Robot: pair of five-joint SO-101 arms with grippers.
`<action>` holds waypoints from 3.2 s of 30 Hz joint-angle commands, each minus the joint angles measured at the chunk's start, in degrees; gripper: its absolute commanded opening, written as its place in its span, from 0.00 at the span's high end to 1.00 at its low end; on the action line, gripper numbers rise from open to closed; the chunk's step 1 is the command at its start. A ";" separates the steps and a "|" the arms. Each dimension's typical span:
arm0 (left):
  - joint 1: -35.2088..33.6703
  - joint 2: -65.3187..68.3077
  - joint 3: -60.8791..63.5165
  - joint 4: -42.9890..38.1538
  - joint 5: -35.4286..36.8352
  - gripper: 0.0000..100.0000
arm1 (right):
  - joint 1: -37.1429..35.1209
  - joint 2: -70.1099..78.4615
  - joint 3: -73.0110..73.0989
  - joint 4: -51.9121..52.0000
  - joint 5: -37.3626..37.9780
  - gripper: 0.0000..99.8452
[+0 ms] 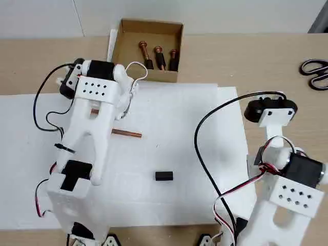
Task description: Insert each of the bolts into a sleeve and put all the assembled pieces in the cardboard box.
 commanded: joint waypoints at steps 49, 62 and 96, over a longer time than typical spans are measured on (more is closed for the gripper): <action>-6.15 11.60 7.69 1.05 -6.77 0.95 | 0.75 -0.84 -0.26 0.48 0.18 1.00; -6.15 11.69 7.69 2.55 -10.37 0.95 | 0.75 -0.84 -0.26 0.48 0.18 1.00; -0.88 -1.76 10.59 3.60 -12.40 0.92 | 0.75 -0.66 1.32 -0.75 0.26 1.00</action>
